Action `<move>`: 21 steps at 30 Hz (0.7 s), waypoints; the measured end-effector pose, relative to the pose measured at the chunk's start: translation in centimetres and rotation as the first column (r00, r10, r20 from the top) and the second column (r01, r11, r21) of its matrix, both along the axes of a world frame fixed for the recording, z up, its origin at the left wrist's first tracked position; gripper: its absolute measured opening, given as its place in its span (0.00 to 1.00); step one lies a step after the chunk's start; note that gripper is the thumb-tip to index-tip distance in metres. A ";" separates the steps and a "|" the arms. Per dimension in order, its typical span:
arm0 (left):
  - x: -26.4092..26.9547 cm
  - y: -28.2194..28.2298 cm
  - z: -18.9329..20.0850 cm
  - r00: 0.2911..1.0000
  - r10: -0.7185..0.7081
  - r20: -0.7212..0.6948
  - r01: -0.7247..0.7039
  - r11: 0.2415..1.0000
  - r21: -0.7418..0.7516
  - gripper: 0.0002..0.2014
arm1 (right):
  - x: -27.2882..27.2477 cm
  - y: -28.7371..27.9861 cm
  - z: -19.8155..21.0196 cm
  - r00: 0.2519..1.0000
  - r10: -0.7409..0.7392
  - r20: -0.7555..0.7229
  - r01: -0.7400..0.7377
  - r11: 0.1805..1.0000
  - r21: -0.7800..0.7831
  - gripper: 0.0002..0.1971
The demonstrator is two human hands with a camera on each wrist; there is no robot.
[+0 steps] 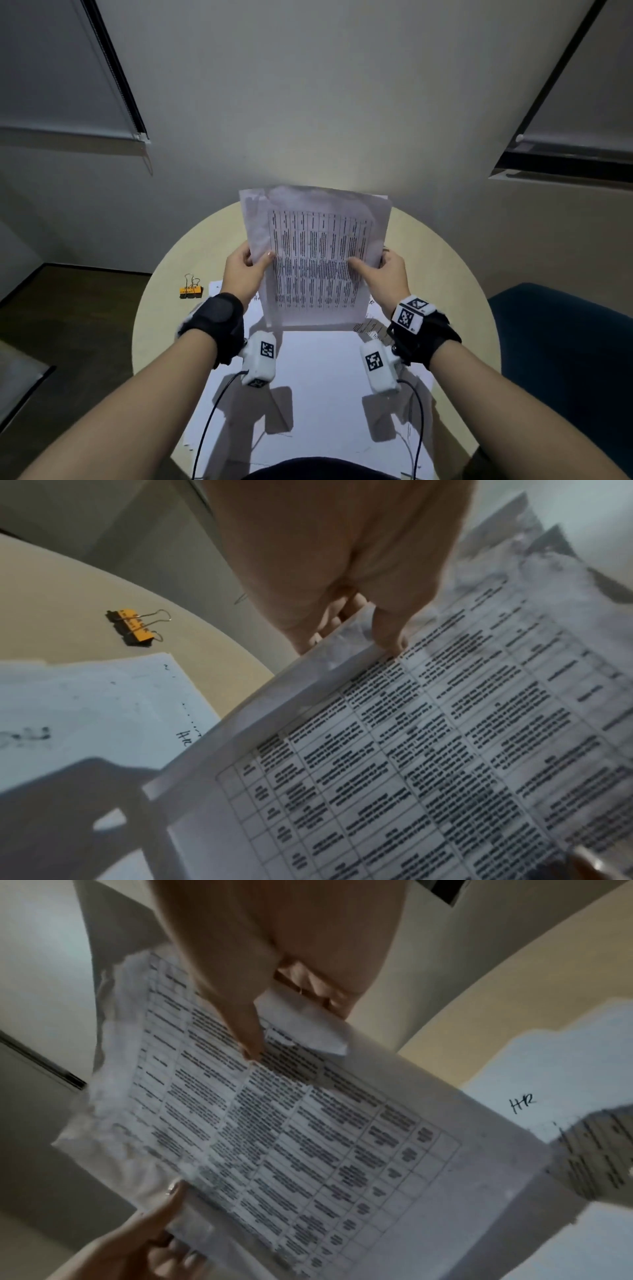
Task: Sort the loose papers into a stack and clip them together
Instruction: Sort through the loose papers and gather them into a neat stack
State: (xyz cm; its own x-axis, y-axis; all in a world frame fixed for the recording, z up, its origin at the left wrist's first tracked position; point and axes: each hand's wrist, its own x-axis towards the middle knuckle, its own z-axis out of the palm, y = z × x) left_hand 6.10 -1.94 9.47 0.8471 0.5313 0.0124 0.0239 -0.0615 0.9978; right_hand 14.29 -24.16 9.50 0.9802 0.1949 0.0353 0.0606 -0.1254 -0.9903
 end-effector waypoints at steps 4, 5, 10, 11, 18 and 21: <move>-0.2 0.5 -0.5 1.000 0.012 -0.003 -0.012 1.000 -0.004 0.09 | -0.4 -0.3 -1.0 0.998 0.053 -0.022 -0.055 0.995 -0.081 0.12; -0.5 0.5 -0.8 0.999 -0.018 -0.044 0.018 1.000 0.010 0.08 | -0.5 -0.4 -1.6 0.999 0.040 -0.035 -0.043 0.994 -0.100 0.12; -1.5 0.2 -2.3 0.971 -0.131 -0.200 0.135 0.991 0.005 0.15 | -1.0 -0.2 -2.5 0.996 -0.010 -0.086 0.011 1.000 0.012 0.13; -1.6 0.1 -2.6 0.962 -0.138 -0.234 0.138 0.990 -0.014 0.14 | -1.1 -0.1 -2.6 0.995 -0.009 -0.102 0.013 0.999 0.040 0.13; -1.4 0.7 -3.4 0.924 0.065 -0.377 -0.008 0.988 0.153 0.10 | -1.0 1.8 -1.5 0.991 0.069 -0.114 -0.061 0.996 0.072 0.18; -3.0 2.7 -3.6 0.881 0.222 -0.417 -0.121 0.959 0.255 0.08 | -0.5 1.1 -3.7 0.971 0.129 -0.199 -0.174 0.957 -0.231 0.26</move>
State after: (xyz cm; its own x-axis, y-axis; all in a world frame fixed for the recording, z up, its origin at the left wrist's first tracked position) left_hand 3.14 0.71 5.83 0.6879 0.6957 -0.2068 0.4841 -0.2275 0.8449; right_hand 13.74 -23.01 5.83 0.9239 0.3218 -0.2070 -0.0789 -0.3692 -0.9260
